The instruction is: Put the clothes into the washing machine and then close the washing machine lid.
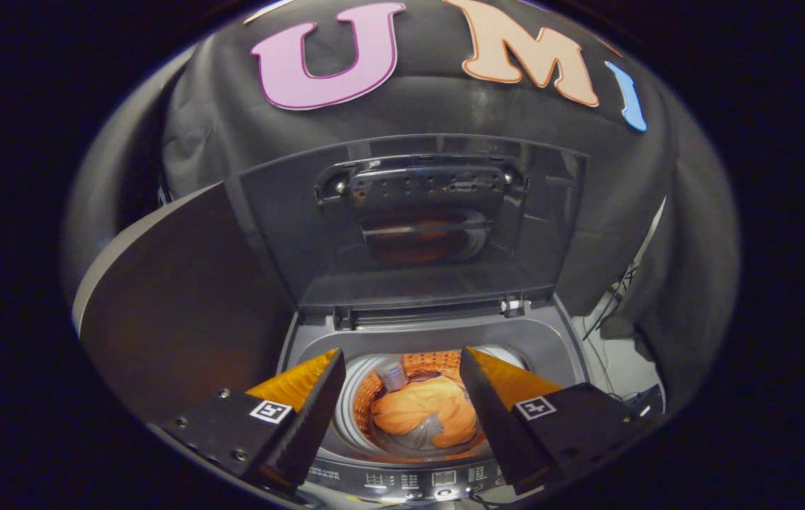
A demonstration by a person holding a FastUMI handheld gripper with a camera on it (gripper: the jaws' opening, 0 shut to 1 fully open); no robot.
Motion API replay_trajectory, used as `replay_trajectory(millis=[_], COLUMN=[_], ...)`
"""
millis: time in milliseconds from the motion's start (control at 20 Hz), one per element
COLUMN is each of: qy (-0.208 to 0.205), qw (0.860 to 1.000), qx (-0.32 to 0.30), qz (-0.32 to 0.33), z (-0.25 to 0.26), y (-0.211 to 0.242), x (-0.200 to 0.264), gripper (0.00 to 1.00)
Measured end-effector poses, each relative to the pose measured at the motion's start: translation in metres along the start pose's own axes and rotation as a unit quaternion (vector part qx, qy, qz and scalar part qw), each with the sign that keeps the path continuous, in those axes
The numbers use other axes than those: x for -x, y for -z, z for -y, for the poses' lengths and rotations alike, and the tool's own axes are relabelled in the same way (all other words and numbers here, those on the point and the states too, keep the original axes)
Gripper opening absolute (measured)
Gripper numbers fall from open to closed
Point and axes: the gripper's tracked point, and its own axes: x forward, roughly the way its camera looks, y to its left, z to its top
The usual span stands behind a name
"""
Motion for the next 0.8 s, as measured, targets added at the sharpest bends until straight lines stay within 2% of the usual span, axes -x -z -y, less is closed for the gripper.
replay_trajectory(millis=[250,550,800], qy=[-0.002,-0.009,-0.01], qw=[0.999,0.991,0.969], qx=[0.021,0.046,0.021], qz=[0.029,0.122,0.247], z=[-0.012,-0.022,-0.03], y=[-0.038,-0.123,-0.209], x=[0.015,0.046,0.077], gripper=[0.98,0.98,0.97])
